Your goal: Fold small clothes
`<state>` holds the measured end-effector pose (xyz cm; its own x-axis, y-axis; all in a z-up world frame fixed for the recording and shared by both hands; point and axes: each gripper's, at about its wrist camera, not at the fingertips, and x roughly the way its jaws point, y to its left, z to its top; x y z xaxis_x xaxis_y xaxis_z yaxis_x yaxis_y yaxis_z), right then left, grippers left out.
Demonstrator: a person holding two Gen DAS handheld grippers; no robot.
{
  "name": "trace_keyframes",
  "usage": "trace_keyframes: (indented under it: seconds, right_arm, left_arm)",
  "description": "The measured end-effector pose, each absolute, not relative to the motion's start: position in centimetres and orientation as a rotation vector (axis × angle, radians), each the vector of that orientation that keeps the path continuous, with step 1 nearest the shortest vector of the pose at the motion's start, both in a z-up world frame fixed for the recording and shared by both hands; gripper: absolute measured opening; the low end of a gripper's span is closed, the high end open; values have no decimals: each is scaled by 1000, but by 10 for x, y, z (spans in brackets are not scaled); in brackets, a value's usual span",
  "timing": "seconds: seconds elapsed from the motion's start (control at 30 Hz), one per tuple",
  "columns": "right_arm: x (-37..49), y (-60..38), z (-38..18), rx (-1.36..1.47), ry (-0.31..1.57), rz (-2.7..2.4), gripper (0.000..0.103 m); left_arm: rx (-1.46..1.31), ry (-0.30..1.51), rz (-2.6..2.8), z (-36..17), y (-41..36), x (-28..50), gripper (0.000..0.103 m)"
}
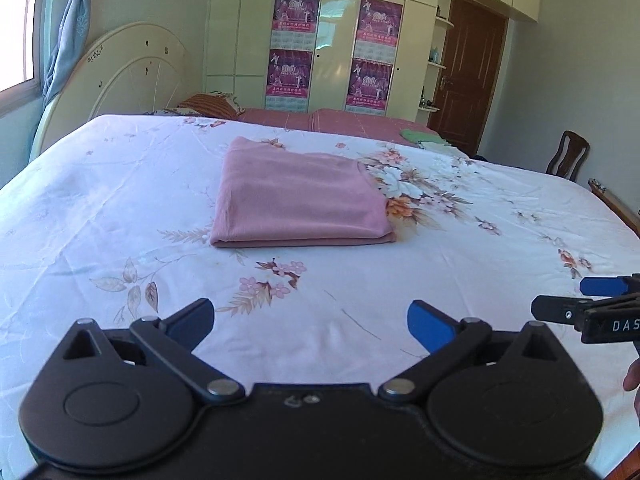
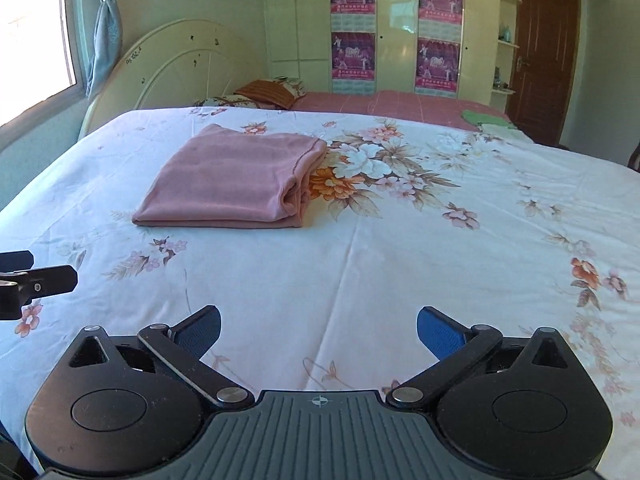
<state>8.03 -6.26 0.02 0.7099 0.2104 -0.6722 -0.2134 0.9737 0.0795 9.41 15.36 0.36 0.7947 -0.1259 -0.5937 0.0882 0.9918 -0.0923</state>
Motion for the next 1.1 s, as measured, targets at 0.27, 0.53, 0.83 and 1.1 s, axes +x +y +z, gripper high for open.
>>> trace_keyframes:
  seconds: [0.27,0.53,0.83,1.1]
  right_arm:
    - [15,-82,42,91,678,204,103]
    - [-44,-81,91,84,560,245,103]
    - [-67,-99,117,79,496,204,103]
    - [-73,-108,128,66,459,194,103]
  left_arm:
    - [-29,547,-119,51,133,21,103]
    - [-6,445,-148,90,112,-23,103]
    - [-21,390,-160,103,102,-38,103]
    - [-22,356,-170,110,100,-40,103]
